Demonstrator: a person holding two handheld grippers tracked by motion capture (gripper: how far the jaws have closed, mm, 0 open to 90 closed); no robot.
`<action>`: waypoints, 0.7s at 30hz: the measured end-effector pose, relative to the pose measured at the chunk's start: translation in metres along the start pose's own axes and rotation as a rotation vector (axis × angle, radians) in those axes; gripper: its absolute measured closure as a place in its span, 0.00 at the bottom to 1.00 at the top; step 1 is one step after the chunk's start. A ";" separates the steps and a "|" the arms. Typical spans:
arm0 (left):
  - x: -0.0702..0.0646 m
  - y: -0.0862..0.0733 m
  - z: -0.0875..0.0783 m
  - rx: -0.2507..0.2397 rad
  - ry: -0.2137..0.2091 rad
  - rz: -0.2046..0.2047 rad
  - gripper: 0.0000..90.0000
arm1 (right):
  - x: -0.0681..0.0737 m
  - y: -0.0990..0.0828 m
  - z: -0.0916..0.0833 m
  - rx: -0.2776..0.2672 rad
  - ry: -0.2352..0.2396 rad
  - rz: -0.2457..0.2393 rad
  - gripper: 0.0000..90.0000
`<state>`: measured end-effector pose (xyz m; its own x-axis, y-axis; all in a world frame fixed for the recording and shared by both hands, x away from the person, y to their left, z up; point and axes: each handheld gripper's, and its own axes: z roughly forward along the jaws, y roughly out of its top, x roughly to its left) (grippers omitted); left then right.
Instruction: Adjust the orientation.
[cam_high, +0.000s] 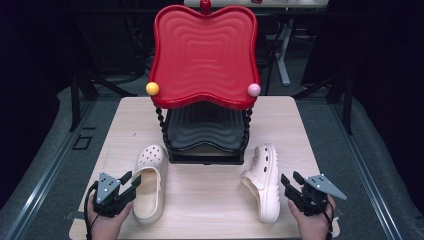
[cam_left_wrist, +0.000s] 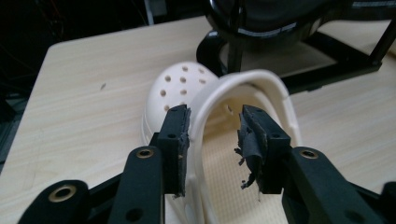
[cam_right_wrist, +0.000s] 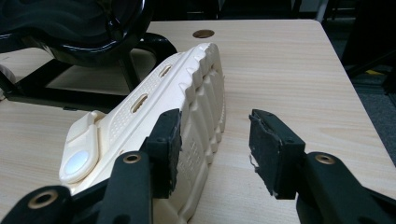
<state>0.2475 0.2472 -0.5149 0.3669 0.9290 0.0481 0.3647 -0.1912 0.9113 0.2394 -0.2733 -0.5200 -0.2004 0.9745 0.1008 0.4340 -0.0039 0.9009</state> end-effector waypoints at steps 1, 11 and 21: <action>0.002 0.003 0.002 -0.005 0.008 -0.003 0.74 | 0.000 0.000 0.000 -0.006 0.000 0.005 0.59; 0.008 0.011 0.025 0.039 0.009 -0.030 0.83 | 0.000 -0.001 0.001 0.002 -0.006 0.007 0.59; 0.010 0.012 0.033 0.056 0.004 -0.052 0.87 | -0.003 -0.001 0.000 0.000 -0.003 0.021 0.59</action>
<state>0.2843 0.2440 -0.5167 0.3431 0.9393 0.0031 0.4305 -0.1602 0.8882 0.2395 -0.2766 -0.5210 -0.1884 0.9749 0.1184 0.4381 -0.0245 0.8986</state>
